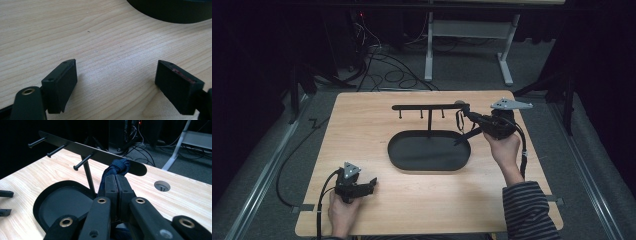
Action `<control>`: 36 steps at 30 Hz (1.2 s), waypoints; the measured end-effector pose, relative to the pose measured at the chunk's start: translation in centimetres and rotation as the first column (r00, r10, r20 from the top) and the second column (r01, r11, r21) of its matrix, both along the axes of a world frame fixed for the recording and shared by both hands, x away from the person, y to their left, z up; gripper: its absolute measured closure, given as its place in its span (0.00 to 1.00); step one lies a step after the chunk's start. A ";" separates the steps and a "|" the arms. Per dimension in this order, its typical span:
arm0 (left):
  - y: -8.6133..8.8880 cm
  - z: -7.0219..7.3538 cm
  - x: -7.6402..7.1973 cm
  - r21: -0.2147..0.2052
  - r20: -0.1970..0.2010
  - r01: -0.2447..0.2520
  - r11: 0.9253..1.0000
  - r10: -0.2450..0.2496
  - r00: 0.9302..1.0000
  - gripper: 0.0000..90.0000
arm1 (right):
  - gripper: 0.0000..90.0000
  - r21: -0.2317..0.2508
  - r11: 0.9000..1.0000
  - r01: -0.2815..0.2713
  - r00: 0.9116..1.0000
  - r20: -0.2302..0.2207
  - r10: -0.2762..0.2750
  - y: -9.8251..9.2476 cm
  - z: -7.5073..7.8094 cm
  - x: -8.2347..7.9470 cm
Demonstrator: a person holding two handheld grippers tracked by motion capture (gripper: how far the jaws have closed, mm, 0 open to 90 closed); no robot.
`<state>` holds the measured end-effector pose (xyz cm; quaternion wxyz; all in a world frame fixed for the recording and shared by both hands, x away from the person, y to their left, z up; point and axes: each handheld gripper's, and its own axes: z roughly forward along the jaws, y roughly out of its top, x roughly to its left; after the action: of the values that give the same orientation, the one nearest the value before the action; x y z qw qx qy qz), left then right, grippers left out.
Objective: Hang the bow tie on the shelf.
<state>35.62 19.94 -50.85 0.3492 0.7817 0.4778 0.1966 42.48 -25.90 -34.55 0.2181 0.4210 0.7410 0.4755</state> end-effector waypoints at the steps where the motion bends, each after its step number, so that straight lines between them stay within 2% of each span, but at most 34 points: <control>1: 0.0 0.0 0.0 -0.001 0.001 0.000 1.000 0.000 1.000 0.20 | 1.00 0.001 1.000 0.001 1.000 0.000 -0.001 0.0 0.0 0.1; 17: 0.0 0.0 0.0 -0.001 -0.003 0.001 1.000 -0.001 1.000 0.20 | 1.00 -0.008 0.999 0.037 0.998 -0.042 -0.037 -0.4 -0.9 1.1; 25: 0.0 0.0 0.0 0.002 -0.003 0.003 1.000 -0.003 1.000 0.20 | 1.00 0.003 0.998 0.061 0.996 -0.062 -0.061 -0.8 -1.3 1.6; 36: 0.1 0.0 0.0 -0.004 -0.001 0.001 1.000 -0.001 1.000 0.20 | 1.00 -0.008 0.996 0.092 0.992 -0.085 -0.092 -0.8 -1.8 2.1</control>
<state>35.63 20.00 -50.84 0.3505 0.7814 0.4781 0.1949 44.60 -26.66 -36.34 0.2089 0.4741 0.7304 0.4452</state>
